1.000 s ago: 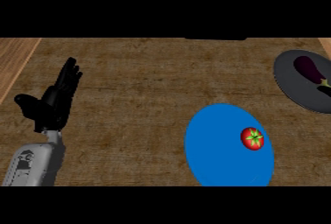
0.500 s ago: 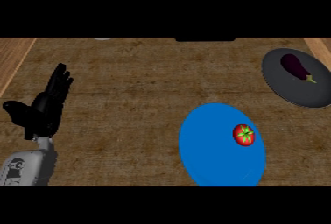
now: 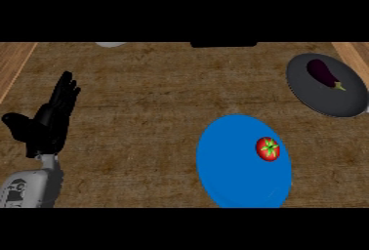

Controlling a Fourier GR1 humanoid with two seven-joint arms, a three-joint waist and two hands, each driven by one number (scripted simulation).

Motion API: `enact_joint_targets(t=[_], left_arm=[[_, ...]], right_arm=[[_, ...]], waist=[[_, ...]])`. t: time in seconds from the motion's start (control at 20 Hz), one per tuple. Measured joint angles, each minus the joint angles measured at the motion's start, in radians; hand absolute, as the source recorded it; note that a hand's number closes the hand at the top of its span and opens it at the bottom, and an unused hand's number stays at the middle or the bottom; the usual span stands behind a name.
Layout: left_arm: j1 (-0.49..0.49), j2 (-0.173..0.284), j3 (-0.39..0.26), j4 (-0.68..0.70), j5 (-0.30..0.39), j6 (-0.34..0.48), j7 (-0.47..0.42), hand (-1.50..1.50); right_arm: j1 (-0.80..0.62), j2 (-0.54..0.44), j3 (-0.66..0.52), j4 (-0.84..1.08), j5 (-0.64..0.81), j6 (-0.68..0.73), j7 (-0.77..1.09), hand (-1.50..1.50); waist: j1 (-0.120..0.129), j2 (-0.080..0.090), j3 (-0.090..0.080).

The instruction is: Pick the eggplant from the plate and place it in the pan

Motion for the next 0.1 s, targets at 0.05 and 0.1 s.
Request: enact_joint_targets(t=[0.05,0.1], left_arm=[[0.003,0.0,0.0,0.006,0.0,-0.004,-0.009,0.0],[0.004,-0.001,-0.001,0.007,-0.003,-0.003,-0.007,0.0]], right_arm=[[0.023,0.021,0.008,-0.056,-0.006,0.005,0.025,-1.5],[0.055,0.046,0.014,-0.113,-0.01,0.008,0.042,-1.5]], waist=[[0.0,0.0,0.0],[0.0,0.001,0.0]])
